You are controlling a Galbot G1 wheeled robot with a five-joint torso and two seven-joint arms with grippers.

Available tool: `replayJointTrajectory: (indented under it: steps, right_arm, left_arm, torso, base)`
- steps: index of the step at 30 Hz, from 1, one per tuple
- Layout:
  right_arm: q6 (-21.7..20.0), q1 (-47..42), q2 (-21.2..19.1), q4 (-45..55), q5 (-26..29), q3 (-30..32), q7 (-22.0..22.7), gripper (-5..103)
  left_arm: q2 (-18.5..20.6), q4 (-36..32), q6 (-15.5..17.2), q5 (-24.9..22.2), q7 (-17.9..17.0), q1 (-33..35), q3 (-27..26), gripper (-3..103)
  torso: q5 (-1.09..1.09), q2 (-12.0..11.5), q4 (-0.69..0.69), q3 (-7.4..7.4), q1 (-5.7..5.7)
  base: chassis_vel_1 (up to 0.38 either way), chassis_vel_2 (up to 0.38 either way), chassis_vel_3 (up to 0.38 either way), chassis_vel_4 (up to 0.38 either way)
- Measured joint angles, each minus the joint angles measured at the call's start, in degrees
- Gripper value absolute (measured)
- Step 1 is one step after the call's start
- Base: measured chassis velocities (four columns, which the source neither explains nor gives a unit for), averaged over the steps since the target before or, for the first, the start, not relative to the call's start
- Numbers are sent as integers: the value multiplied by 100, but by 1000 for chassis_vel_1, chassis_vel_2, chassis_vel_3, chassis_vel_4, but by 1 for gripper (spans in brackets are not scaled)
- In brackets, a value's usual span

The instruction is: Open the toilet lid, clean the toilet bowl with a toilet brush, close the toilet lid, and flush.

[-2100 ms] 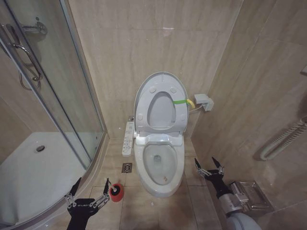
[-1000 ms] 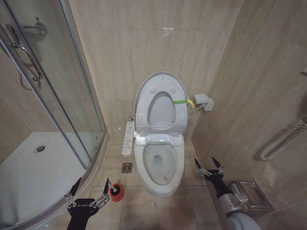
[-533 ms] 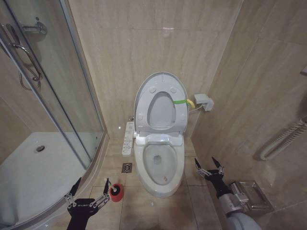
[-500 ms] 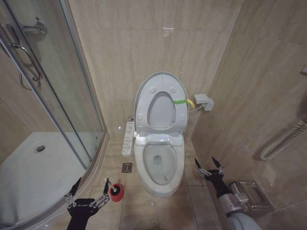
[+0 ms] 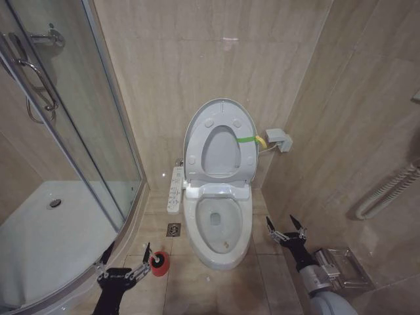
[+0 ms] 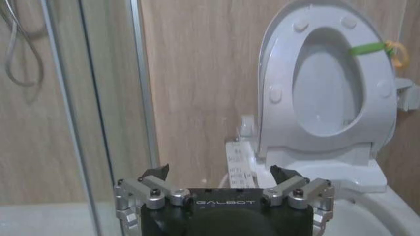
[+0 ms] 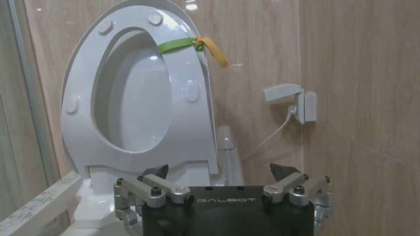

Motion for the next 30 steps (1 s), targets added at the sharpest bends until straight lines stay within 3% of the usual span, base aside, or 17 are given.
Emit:
replayJointTrajectory:
  steps: [14,16,18,20,30]
  right_arm:
    - [0,0,0,0,0,-1,-1,100]
    - [0,1,-2,0,0,3,3,100]
    - [0,0,0,0,0,0,0,100]
    - [1,2,-1,0,0,0,1,100]
    - [0,0,0,0,0,-1,0,100]
  left_arm:
    - [273,1950,724,-1198,1078,-2114,-517,100]
    - [434,2077,514,-1508,1277,-2403,-750,100]
    - [488,2066,432,-1574,1306,-2444,-812,100]
    - [514,2017,387,-1612,1322,-2445,-818,100]
    - [488,1844,314,-1550,1218,-2324,-735,100]
  torso:
    - [-1,0,0,1,0]
    - [-5,-1,-1,1,2]
    - [8,-1,-5,-1,1]
    - [-5,-1,1,0,1]
    - [1,-1,0,0,0]
  base:
    - [0,0,0,0]
    - [0,0,0,0]
    - [0,0,0,0]
    - [0,0,0,0]
    - [0,0,0,0]
